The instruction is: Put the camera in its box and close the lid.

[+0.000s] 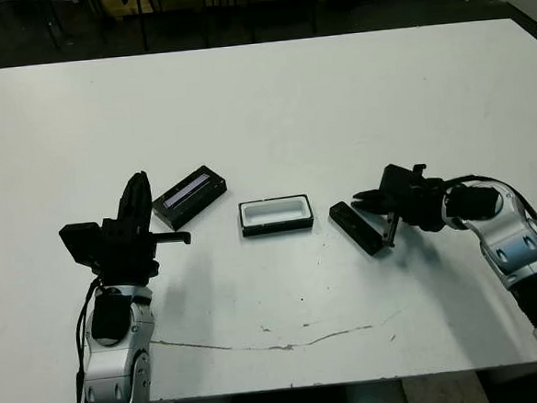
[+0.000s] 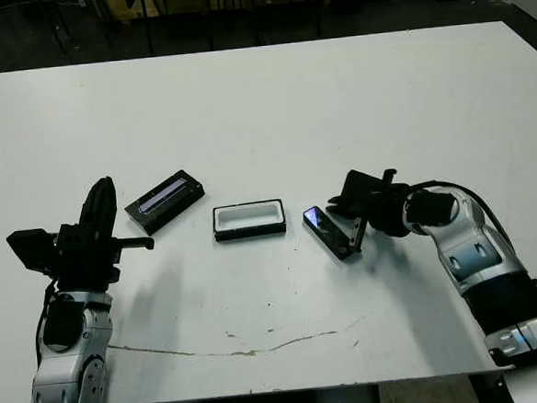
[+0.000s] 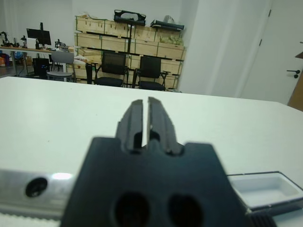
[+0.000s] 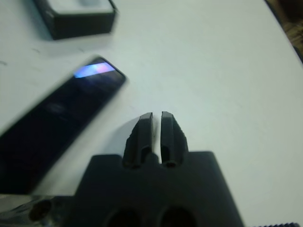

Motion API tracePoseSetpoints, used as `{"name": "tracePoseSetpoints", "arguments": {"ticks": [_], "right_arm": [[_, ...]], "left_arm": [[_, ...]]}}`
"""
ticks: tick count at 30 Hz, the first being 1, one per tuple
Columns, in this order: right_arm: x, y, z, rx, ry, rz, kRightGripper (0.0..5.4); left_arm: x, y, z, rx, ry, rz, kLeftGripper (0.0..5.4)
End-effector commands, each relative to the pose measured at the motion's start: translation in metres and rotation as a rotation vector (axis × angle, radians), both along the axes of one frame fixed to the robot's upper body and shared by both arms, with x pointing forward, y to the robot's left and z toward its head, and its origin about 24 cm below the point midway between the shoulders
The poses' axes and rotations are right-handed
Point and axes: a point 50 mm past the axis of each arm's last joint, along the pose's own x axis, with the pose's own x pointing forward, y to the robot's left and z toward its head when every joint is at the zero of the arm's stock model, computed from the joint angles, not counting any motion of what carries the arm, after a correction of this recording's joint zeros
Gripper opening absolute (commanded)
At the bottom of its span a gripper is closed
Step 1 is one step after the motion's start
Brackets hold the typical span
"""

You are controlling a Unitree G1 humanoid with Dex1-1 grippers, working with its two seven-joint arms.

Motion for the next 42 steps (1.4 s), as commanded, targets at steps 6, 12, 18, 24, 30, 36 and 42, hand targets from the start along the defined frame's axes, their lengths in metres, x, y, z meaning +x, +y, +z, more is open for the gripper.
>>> {"name": "tracePoseSetpoints", "arguments": {"ticks": [6, 12, 18, 24, 30, 36, 42], "right_arm": [[-0.007, -0.021, 0.041, 0.235, -0.112, -0.11, 0.0], [-0.028, -0.017, 0.06, 0.52, -0.102, -0.165, 0.0], [-0.05, -0.005, 0.043, 0.572, -0.085, -0.195, 0.45], [-0.058, 0.004, 0.011, 0.566, -0.043, -0.243, 1.48], [-0.063, 0.011, -0.005, 0.576, -0.019, -0.269, 2.55], [-0.072, 0.02, -0.006, 0.538, -0.038, -0.281, 3.59], [-0.077, 0.023, -0.009, 0.52, -0.03, -0.283, 4.65]], "left_arm": [[-0.002, 0.002, -0.007, 0.001, 0.033, 0.008, 0.01], [-0.002, 0.003, -0.007, 0.003, 0.03, 0.01, 0.01], [-0.002, 0.003, -0.007, 0.0, 0.035, 0.011, 0.0], [-0.003, 0.004, -0.007, 0.004, 0.031, 0.008, 0.0], [-0.002, 0.004, -0.008, -0.003, 0.033, 0.002, 0.0], [-0.002, 0.003, -0.007, -0.002, 0.033, 0.003, 0.0], [-0.002, 0.004, -0.007, 0.003, 0.038, 0.007, 0.0]]}}
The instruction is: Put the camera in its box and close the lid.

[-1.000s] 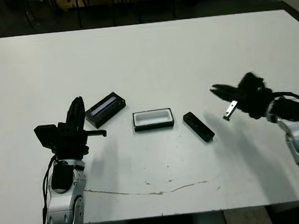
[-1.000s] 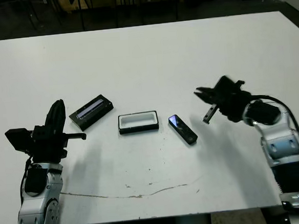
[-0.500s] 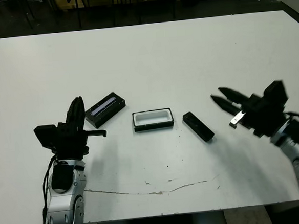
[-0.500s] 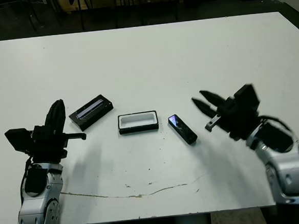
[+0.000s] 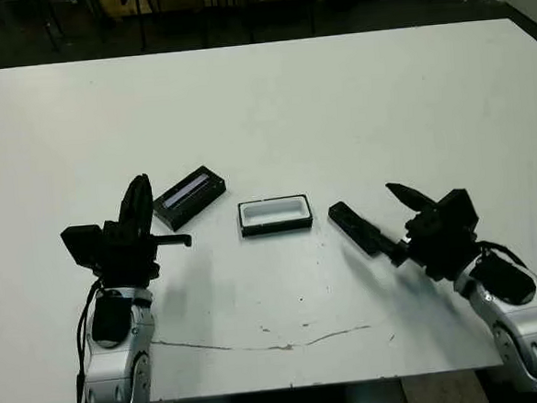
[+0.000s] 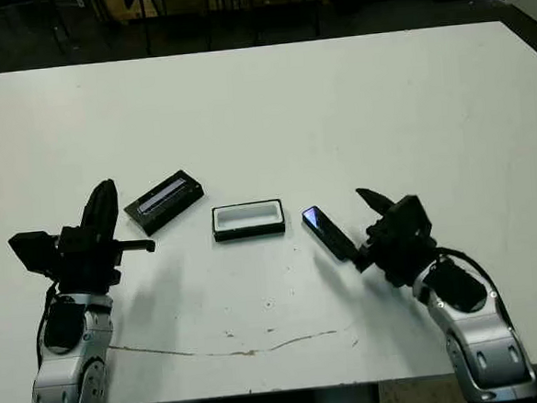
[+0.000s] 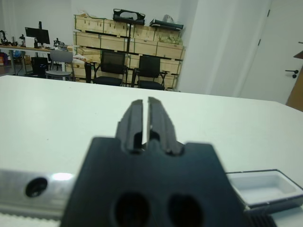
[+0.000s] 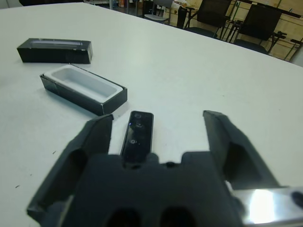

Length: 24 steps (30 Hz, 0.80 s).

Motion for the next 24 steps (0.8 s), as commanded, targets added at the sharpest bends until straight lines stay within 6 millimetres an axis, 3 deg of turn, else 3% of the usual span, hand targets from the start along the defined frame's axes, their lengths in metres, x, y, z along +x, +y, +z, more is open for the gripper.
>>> {"name": "tracePoseSetpoints", "arguments": {"ticks": [1, 4, 24], "right_arm": [[-0.004, 0.0, -0.006, -0.002, 0.039, -0.009, 4.82], [-0.006, 0.0, -0.009, 0.009, 0.071, -0.018, 5.36], [-0.017, -0.003, -0.046, -0.032, 0.131, -0.042, 5.38]], "left_arm": [[-0.001, 0.003, -0.005, 0.007, 0.039, 0.013, 0.0], [-0.001, 0.003, -0.005, 0.005, 0.041, 0.012, 0.0], [-0.002, 0.003, -0.005, 0.0, 0.042, 0.007, 0.0]]}}
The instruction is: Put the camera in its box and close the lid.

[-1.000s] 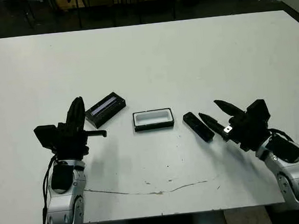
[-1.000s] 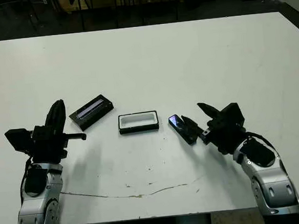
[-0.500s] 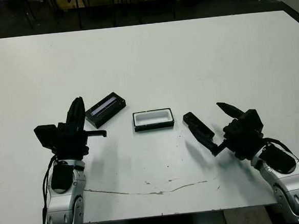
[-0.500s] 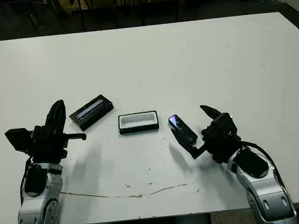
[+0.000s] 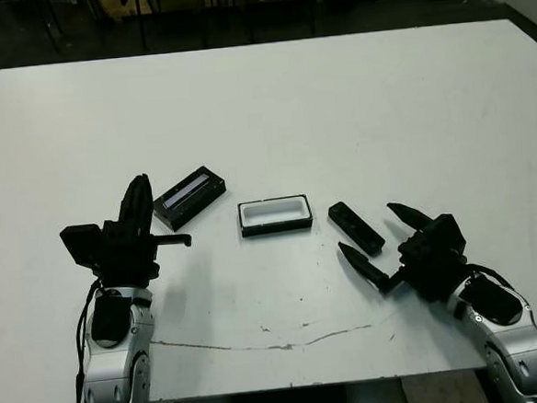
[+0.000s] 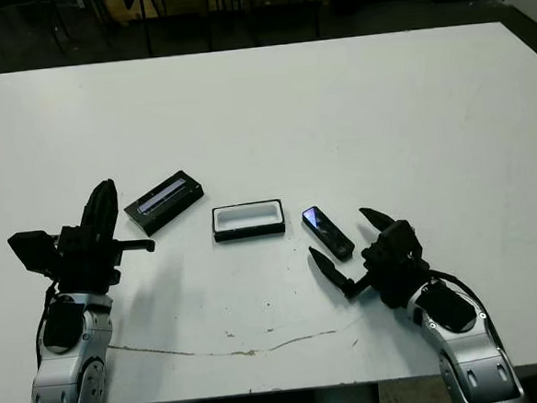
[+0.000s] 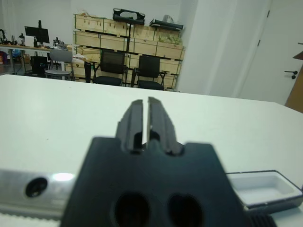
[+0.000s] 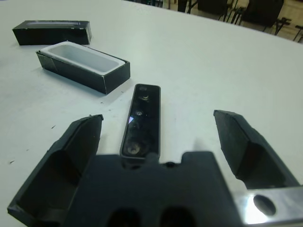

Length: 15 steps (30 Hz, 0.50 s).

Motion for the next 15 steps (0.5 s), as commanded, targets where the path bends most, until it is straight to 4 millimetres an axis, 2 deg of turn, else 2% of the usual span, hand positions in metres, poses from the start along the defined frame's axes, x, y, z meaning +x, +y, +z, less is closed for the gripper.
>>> {"name": "tracePoseSetpoints", "arguments": {"ticks": [1, 5, 8, 15], "right_arm": [[-0.01, -0.001, -0.015, -0.04, 0.085, -0.018, 5.38], [-0.013, 0.001, -0.016, -0.049, 0.103, -0.018, 5.38], [-0.015, 0.002, -0.014, -0.057, 0.107, -0.007, 5.08], [-0.019, 0.007, 0.007, -0.135, 0.052, 0.037, 3.82]], "left_arm": [[-0.002, 0.003, -0.006, 0.005, 0.037, 0.007, 0.0], [-0.002, 0.003, -0.006, 0.008, 0.032, 0.004, 0.0], [-0.002, 0.003, -0.006, 0.012, 0.036, 0.007, 0.0], [-0.002, 0.003, -0.006, 0.008, 0.033, 0.005, 0.0]]}}
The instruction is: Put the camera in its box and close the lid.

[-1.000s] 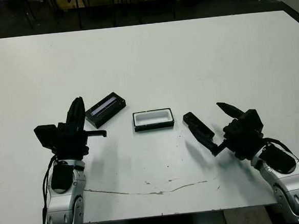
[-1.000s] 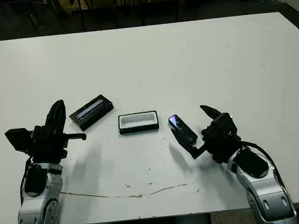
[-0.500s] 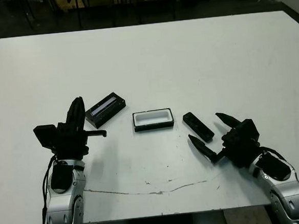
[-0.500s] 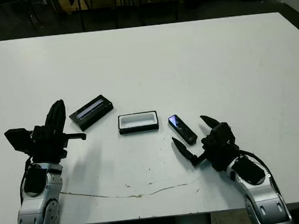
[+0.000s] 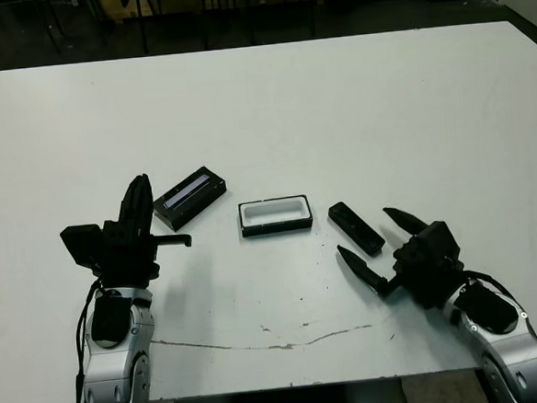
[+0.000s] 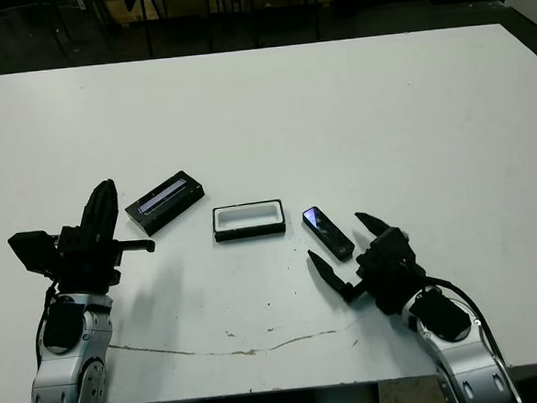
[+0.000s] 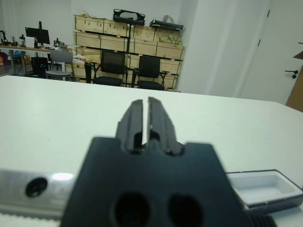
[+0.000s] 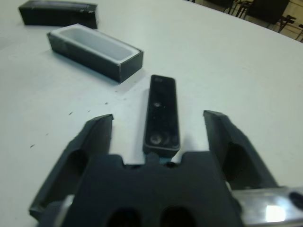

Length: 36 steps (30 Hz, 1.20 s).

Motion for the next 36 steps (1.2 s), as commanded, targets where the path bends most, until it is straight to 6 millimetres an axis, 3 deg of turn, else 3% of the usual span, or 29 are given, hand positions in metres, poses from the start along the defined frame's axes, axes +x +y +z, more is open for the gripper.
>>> {"name": "tracePoseSetpoints", "arguments": {"ticks": [1, 21, 30, 36], "right_arm": [[-0.005, -0.002, 0.003, -0.06, 0.022, 0.017, 3.64], [-0.014, -0.013, 0.013, 0.076, 0.203, 0.01, 0.01], [-0.016, -0.009, 0.022, 0.146, 0.143, -0.036, 0.01], [-0.015, -0.01, 0.058, 0.167, 0.047, -0.06, 0.01]], "left_arm": [[-0.002, 0.003, -0.006, 0.0, 0.034, 0.006, 0.0], [-0.004, 0.003, -0.003, 0.011, 0.025, 0.023, 0.0], [-0.004, 0.003, -0.005, 0.016, 0.026, 0.025, 0.0], [-0.004, 0.002, -0.005, 0.012, 0.035, 0.021, 0.0]]}}
